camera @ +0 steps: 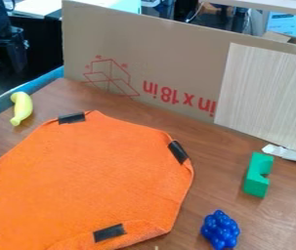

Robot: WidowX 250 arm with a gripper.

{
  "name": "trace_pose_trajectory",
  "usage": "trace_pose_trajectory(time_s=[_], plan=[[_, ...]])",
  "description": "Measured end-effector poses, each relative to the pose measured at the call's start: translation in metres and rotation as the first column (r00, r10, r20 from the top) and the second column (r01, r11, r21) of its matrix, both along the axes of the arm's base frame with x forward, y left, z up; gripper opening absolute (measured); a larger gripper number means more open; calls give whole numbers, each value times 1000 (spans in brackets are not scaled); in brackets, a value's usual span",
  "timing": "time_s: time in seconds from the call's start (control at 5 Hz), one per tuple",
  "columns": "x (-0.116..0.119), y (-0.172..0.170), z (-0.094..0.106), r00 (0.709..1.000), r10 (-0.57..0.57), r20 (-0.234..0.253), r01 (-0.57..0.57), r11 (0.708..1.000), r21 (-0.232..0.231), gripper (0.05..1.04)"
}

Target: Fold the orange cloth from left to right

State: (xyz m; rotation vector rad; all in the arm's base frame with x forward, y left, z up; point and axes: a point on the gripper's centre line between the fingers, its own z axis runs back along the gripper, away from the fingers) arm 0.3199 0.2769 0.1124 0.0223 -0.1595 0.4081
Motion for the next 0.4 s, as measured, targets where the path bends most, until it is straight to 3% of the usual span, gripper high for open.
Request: trace_pose_trajectory(time_s=[0.2, 0.4], plan=[[-2, -2, -18, 999, 1, -32, -2, 1000, -29, 1000], [-19, -17, -44, 997, -3, -77, -1, 998, -64, 1000]])
